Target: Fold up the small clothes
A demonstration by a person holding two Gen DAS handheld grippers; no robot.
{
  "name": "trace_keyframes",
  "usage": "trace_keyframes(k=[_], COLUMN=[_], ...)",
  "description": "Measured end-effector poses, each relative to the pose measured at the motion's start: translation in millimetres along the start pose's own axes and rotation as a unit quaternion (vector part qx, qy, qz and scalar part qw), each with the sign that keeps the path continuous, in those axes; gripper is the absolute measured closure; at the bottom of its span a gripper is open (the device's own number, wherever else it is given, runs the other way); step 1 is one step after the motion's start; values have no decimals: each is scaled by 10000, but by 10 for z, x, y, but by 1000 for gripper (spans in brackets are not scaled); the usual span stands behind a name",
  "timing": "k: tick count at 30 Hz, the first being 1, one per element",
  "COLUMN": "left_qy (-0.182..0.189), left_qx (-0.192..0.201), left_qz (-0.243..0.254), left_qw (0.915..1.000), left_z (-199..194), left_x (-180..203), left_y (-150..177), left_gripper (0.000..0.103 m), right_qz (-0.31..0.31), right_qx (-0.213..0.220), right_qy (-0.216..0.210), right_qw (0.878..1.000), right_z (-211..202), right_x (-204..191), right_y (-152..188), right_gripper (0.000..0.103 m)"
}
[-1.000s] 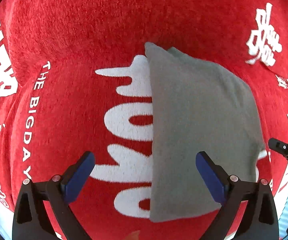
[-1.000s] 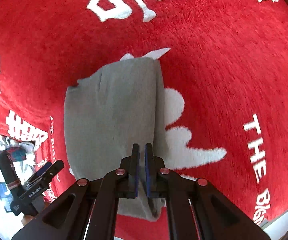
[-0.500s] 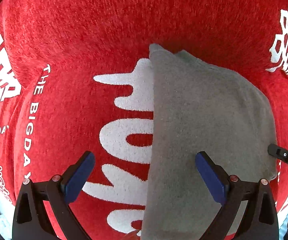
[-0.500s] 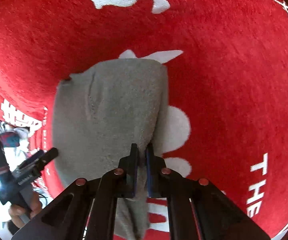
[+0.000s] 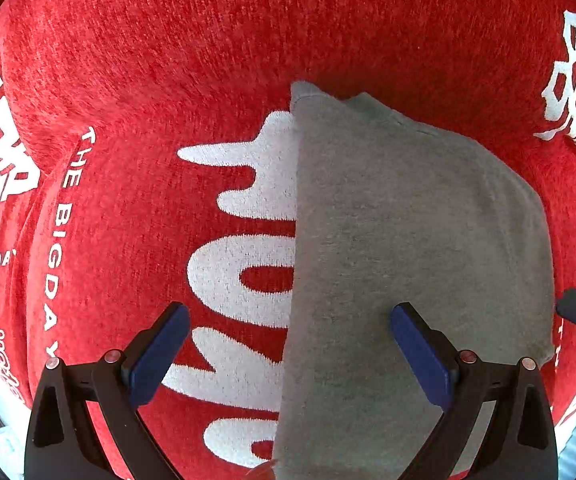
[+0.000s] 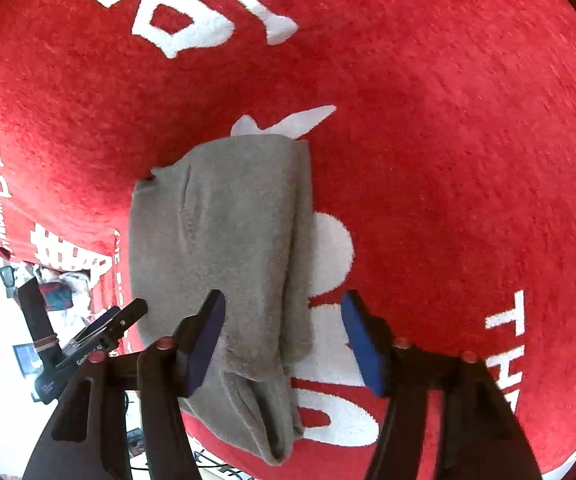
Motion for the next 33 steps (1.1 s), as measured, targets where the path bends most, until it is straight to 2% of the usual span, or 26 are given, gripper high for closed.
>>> trace_keyframes(k=[4,7,11,15,18,23,26,28,29,30,32,33], left_qy=[114,517,958,1573,1930,2245,1996,2001,2011,1997,1994,2010], left_qx=[-4,-92,-161,-480,-594,-639,-462,-402,-404,-373,-267,-187], left_qz=[78,165,-13,-87,66,292,386,322,292,273,257,268], left_qw=[9999,9985,9953,9864,9794,9719,9780,9784,9783,9788,9792,9790], left_z=[24,57,127,310,385,395,398,395,386,366,306,257], left_x=[-4,-31,-151,-132,9,338,467,461,456,430,361,342], left_y=[-12,-39,-133,-181,-181,-184,-177,-177,-175,-171,-171,-163], left_gripper=[2,2,2,2,2,2,1,1,2,5,22,27], right_qz=[159,288,406,465,325,-94,-123,65,118,131,195,231], right_qx=[-31,-27,-202,-515,-698,-949,-867,-775,-746,-761,-726,-698], right_qy=[-207,-544,-983,-1257,-1554,-1702,-1671,-1647,-1562,-1456,-1665,-1807], right_qw=[9997,9981,9941,9896,9848,9808,9820,9833,9848,9863,9832,9808], right_z=[11,35,158,354,475,776,847,825,815,811,763,733], right_x=[74,108,152,198,90,-190,-240,-221,-205,-195,-233,-293], right_y=[3,-22,-45,-11,0,-31,-20,-4,7,34,66,87], right_gripper=[38,38,37,37,35,35,33,37,51,69,71,71])
Point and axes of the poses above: each gripper's, at about its wrist camera, not at the fingertips, and z roughly the way its jaws point, x to its right, y to its underside, the point moved 6 cm from there along z, roughly the way its jaws point, and after that the axes turned 12 degrees about -y, right-handed, at the moved point
